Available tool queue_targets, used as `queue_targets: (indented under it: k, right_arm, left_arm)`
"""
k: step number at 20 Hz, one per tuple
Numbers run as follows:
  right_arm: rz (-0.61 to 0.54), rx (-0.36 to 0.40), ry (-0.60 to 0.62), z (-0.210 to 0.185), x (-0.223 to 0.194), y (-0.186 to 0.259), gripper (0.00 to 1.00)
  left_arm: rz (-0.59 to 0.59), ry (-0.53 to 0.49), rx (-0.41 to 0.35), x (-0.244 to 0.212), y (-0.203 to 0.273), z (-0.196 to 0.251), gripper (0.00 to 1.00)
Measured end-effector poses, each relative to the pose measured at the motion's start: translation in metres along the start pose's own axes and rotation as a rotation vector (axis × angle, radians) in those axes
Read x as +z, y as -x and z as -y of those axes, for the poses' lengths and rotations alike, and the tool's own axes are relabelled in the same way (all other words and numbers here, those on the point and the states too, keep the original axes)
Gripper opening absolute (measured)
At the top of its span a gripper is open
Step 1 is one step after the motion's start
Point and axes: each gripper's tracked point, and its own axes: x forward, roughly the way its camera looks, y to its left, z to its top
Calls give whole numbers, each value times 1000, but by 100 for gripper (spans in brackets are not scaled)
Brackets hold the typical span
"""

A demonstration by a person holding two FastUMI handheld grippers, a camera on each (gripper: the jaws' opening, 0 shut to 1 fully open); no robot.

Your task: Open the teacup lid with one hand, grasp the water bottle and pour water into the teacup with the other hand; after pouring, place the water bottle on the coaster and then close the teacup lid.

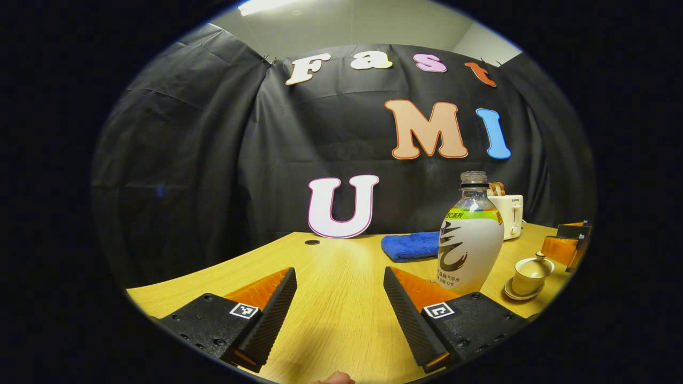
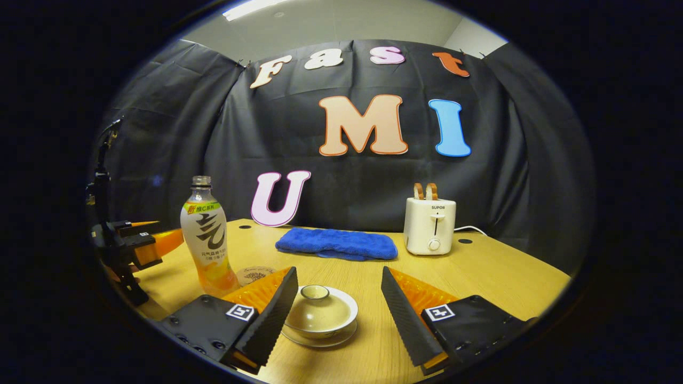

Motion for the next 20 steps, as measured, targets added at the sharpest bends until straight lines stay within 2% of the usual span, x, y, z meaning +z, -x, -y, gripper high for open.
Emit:
queue_targets:
  k: [4, 7, 10, 12, 13, 16, 17, 18, 19, 20]
  right_arm:
    - [-48, 21, -2, -8, -10, -6, 98]
    - [-64, 26, -1, -12, -14, -9, 88]
    - [-66, 26, 11, -15, -13, -11, 74]
    - [-86, 47, 19, -22, -19, -12, 74]
    - [-85, 62, 26, -26, -18, -12, 66]
    - [-75, 42, 63, -24, -16, -11, 42]
    - [-74, 43, 66, -25, -17, -12, 47]
    - [-76, 54, 68, -27, -18, -12, 39]
    - [-74, 43, 56, -20, -11, -8, 47]
    - [-83, 37, 54, -22, -19, -12, 33]
  left_arm:
    - [0, 0, 0, 0, 0, 0, 95]
    - [0, 0, -2, 1, 0, 0, 95]
    - [0, 1, -5, 0, 0, 1, 96]
    - [0, 1, -6, 0, 0, 1, 96]
    - [0, 1, -6, 0, 0, 1, 96]
    - [0, 0, -7, 0, 0, 1, 96]
    - [0, 0, -7, 0, 0, 1, 96]
    - [0, 0, -7, 0, 0, 1, 96]
    - [0, 1, -7, 0, 0, 1, 96]
    - [0, 0, -7, 0, -1, 1, 96]
